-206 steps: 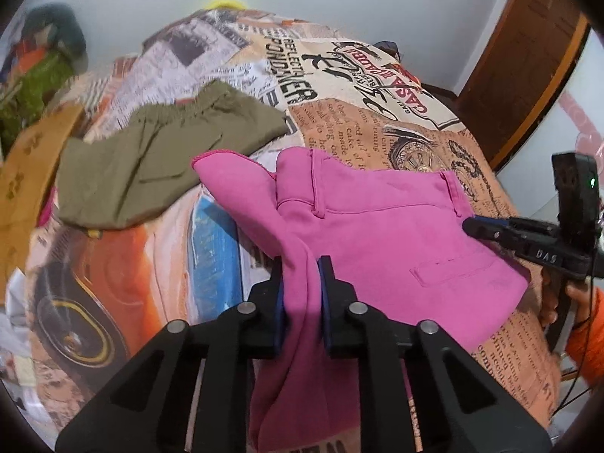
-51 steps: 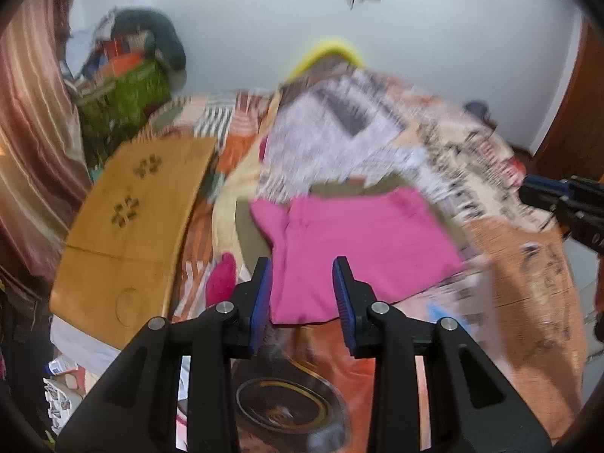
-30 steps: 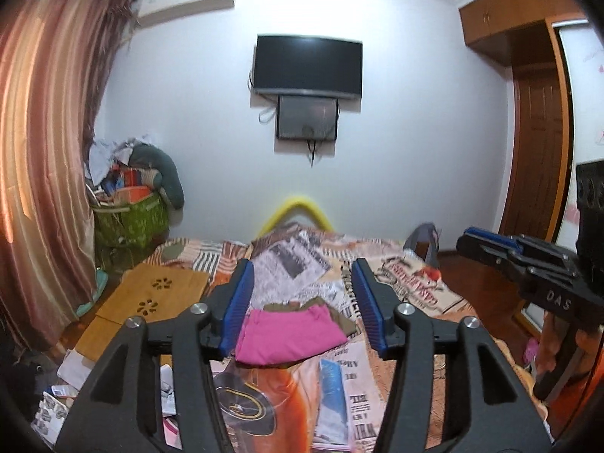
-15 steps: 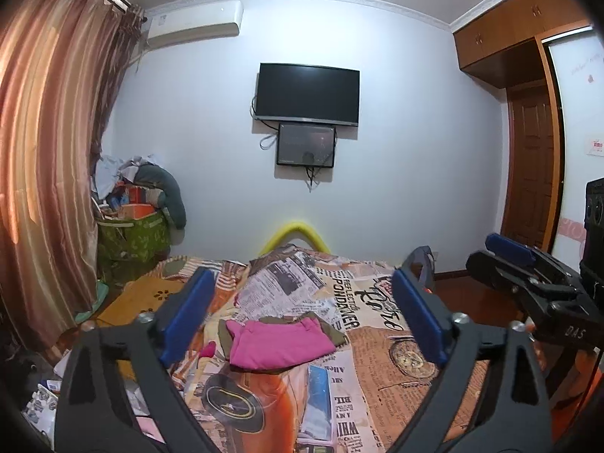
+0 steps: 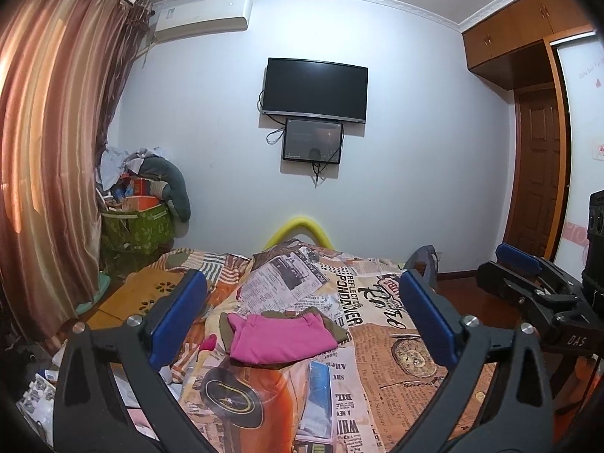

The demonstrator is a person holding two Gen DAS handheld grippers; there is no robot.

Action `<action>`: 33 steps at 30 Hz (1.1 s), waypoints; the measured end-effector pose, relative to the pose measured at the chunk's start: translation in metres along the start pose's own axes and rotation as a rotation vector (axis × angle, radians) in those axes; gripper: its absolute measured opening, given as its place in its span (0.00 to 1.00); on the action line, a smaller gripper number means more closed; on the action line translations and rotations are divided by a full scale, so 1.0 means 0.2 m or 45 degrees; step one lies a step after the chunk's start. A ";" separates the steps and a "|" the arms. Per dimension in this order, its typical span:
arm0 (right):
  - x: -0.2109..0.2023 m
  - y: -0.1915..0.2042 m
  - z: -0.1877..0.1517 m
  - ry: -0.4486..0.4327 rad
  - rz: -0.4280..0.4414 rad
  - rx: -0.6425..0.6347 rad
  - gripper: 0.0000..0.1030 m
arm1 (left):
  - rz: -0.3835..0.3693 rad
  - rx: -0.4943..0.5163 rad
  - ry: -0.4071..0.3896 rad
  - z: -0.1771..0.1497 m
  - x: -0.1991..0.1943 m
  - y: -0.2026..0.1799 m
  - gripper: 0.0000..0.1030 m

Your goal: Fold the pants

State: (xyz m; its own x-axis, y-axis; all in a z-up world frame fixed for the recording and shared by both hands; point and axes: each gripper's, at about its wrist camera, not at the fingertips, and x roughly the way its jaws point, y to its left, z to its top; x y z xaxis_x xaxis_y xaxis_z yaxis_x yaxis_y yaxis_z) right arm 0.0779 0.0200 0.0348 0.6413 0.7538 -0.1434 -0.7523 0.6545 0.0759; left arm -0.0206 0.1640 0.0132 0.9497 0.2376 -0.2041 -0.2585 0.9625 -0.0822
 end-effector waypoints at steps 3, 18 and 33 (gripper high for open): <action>-0.01 0.00 0.00 0.000 0.001 -0.002 1.00 | 0.002 0.006 0.000 0.00 0.00 0.00 1.00; -0.01 0.01 -0.01 0.022 -0.011 -0.014 1.00 | -0.014 0.041 0.030 -0.02 0.02 -0.02 1.00; -0.02 0.00 0.00 0.030 -0.021 -0.012 1.00 | -0.009 0.025 0.047 -0.03 0.05 -0.01 1.00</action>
State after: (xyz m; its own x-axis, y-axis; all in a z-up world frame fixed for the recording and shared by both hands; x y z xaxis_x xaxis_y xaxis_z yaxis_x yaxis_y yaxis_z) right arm 0.0761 0.0168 0.0357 0.6501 0.7412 -0.1675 -0.7430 0.6662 0.0639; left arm -0.0115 0.1635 0.0064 0.9443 0.2260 -0.2393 -0.2478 0.9666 -0.0649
